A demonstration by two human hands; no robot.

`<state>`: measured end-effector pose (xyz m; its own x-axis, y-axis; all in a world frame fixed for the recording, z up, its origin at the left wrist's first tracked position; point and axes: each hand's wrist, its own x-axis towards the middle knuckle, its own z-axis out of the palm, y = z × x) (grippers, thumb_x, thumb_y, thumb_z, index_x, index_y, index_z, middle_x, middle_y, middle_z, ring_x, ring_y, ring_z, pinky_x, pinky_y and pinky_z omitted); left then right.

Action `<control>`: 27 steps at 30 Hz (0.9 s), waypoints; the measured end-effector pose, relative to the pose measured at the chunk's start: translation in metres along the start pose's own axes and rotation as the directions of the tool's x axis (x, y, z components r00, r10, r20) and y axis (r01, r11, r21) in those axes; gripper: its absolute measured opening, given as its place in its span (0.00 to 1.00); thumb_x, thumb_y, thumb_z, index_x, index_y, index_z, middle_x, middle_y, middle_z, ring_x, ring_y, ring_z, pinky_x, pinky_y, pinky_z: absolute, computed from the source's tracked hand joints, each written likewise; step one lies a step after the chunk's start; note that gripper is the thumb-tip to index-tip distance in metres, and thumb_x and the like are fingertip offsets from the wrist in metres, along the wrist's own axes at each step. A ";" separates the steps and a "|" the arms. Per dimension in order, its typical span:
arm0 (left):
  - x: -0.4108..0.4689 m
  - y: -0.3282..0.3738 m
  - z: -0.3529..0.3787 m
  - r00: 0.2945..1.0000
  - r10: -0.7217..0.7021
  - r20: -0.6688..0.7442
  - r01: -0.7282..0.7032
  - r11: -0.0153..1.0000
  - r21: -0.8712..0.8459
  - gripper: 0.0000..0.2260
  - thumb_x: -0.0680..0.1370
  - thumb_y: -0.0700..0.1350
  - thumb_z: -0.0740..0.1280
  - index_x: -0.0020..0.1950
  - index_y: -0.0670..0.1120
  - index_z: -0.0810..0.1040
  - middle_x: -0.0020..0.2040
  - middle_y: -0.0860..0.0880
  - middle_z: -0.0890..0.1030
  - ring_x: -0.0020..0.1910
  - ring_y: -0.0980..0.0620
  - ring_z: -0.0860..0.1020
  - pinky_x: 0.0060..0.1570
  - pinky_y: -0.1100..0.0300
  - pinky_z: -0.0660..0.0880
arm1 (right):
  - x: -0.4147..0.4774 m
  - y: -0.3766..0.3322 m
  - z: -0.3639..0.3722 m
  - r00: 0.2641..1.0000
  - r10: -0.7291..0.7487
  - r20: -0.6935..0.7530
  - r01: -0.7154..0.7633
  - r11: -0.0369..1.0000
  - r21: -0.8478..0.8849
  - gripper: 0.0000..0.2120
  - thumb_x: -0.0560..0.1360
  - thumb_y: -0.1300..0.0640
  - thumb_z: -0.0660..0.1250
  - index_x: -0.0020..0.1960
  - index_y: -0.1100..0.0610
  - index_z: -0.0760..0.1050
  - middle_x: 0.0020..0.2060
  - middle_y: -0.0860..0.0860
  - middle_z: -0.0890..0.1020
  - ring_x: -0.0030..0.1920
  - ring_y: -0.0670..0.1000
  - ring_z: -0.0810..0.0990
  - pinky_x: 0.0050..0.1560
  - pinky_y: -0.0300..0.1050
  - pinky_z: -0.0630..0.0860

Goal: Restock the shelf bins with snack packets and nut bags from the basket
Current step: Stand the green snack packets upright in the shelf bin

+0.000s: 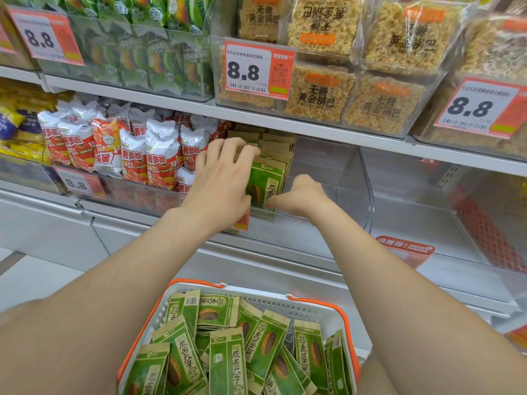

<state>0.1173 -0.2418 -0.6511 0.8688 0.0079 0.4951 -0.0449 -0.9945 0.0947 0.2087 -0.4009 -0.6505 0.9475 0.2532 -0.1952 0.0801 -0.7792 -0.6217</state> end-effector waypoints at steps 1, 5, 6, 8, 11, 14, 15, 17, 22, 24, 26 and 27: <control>-0.002 0.005 -0.002 0.999 0.044 -0.031 -0.043 0.999 0.007 0.31 0.69 0.42 0.77 0.70 0.49 0.71 0.67 0.46 0.69 0.67 0.41 0.66 0.61 0.44 0.68 | -0.007 0.001 -0.001 0.996 -0.060 -0.063 0.057 0.997 -0.058 0.15 0.76 0.48 0.74 0.45 0.54 0.69 0.43 0.50 0.74 0.48 0.55 0.78 0.42 0.47 0.74; -0.013 0.027 -0.006 0.984 0.105 -0.146 -0.106 0.994 0.003 0.11 0.73 0.41 0.73 0.51 0.46 0.73 0.53 0.45 0.68 0.50 0.43 0.69 0.43 0.46 0.73 | -0.037 0.013 -0.004 0.878 -0.418 -0.232 0.352 0.893 -0.279 0.11 0.77 0.57 0.63 0.55 0.57 0.81 0.48 0.54 0.84 0.49 0.59 0.82 0.48 0.52 0.81; -0.018 0.032 -0.005 0.989 0.086 -0.121 -0.092 0.995 -0.042 0.09 0.74 0.43 0.71 0.49 0.45 0.73 0.51 0.46 0.69 0.48 0.43 0.70 0.40 0.46 0.74 | -0.047 0.017 -0.005 0.863 -0.457 -0.216 0.395 0.876 -0.277 0.12 0.76 0.58 0.62 0.54 0.55 0.83 0.48 0.54 0.85 0.48 0.58 0.82 0.50 0.52 0.82; -0.028 0.043 0.000 0.998 0.056 0.016 -0.054 0.994 -0.100 0.07 0.77 0.47 0.69 0.50 0.47 0.74 0.48 0.47 0.74 0.47 0.43 0.75 0.40 0.46 0.76 | -0.066 0.026 -0.006 0.868 -0.481 -0.123 0.437 0.858 -0.272 0.15 0.74 0.59 0.60 0.51 0.52 0.84 0.46 0.53 0.86 0.47 0.58 0.83 0.51 0.52 0.81; -0.046 0.060 0.010 0.957 0.055 0.285 -0.041 0.998 -0.054 0.07 0.78 0.52 0.66 0.53 0.50 0.76 0.47 0.49 0.81 0.49 0.41 0.81 0.41 0.50 0.78 | -0.085 0.048 0.003 0.889 -0.440 0.130 0.453 0.796 -0.401 0.11 0.74 0.62 0.60 0.48 0.53 0.80 0.45 0.56 0.84 0.48 0.61 0.81 0.47 0.53 0.80; -0.060 0.074 0.025 0.854 0.122 0.506 -0.150 0.989 0.015 0.10 0.80 0.53 0.65 0.58 0.51 0.77 0.52 0.47 0.81 0.53 0.41 0.81 0.42 0.52 0.74 | -0.092 0.078 0.019 0.879 -0.286 0.382 0.462 0.714 -0.527 0.12 0.76 0.62 0.60 0.53 0.56 0.81 0.49 0.58 0.83 0.51 0.62 0.80 0.48 0.55 0.81; -0.064 0.078 0.029 0.812 0.154 0.563 -0.191 0.982 0.005 0.10 0.80 0.53 0.65 0.59 0.51 0.78 0.53 0.46 0.81 0.53 0.41 0.81 0.43 0.53 0.74 | -0.094 0.088 0.024 0.862 -0.233 0.450 0.475 0.679 -0.559 0.14 0.76 0.63 0.60 0.56 0.58 0.82 0.51 0.59 0.84 0.52 0.62 0.81 0.50 0.56 0.82; -0.071 0.084 0.037 0.714 0.217 0.666 -0.253 0.966 -0.043 0.11 0.81 0.53 0.64 0.61 0.51 0.78 0.55 0.47 0.81 0.55 0.42 0.80 0.44 0.53 0.74 | -0.097 0.107 0.033 0.824 -0.146 0.547 0.508 0.618 -0.600 0.17 0.75 0.64 0.62 0.60 0.62 0.82 0.54 0.60 0.85 0.54 0.61 0.83 0.53 0.57 0.83; -0.087 0.103 0.057 0.440 0.287 0.851 -0.322 0.935 -0.149 0.15 0.83 0.51 0.64 0.69 0.50 0.77 0.64 0.46 0.79 0.61 0.43 0.79 0.57 0.51 0.77 | -0.111 0.155 0.078 0.653 0.017 0.757 0.667 0.462 -0.585 0.16 0.77 0.61 0.68 0.63 0.57 0.82 0.57 0.55 0.84 0.57 0.58 0.82 0.56 0.54 0.82; -0.093 0.109 0.067 0.367 0.282 0.887 -0.353 0.924 -0.148 0.14 0.83 0.51 0.65 0.67 0.50 0.78 0.62 0.47 0.81 0.57 0.43 0.81 0.55 0.50 0.79 | -0.120 0.170 0.098 0.545 0.065 0.836 0.745 0.421 -0.518 0.15 0.78 0.61 0.69 0.64 0.56 0.81 0.57 0.54 0.83 0.56 0.57 0.82 0.52 0.52 0.82; -0.098 0.114 0.073 0.327 0.264 0.907 -0.383 0.915 -0.128 0.13 0.82 0.50 0.65 0.65 0.50 0.80 0.59 0.46 0.82 0.54 0.43 0.82 0.45 0.53 0.77 | -0.129 0.182 0.113 0.494 0.057 0.868 0.763 0.451 -0.464 0.15 0.78 0.63 0.69 0.64 0.56 0.81 0.54 0.53 0.83 0.52 0.57 0.82 0.47 0.51 0.82; -0.101 0.116 0.075 0.313 0.260 0.913 -0.395 0.910 -0.124 0.12 0.82 0.50 0.66 0.64 0.50 0.81 0.58 0.46 0.82 0.53 0.43 0.82 0.41 0.54 0.75 | -0.133 0.187 0.120 0.479 0.034 0.877 0.775 0.454 -0.440 0.16 0.79 0.62 0.69 0.66 0.55 0.80 0.54 0.52 0.83 0.51 0.57 0.82 0.47 0.52 0.83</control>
<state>0.0612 -0.3659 -0.7548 0.7106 -0.3519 -0.6092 -0.4454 -0.8953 -0.0023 0.0601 -0.5113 -0.8321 0.1850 0.5977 -0.7801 0.9065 -0.4102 -0.0994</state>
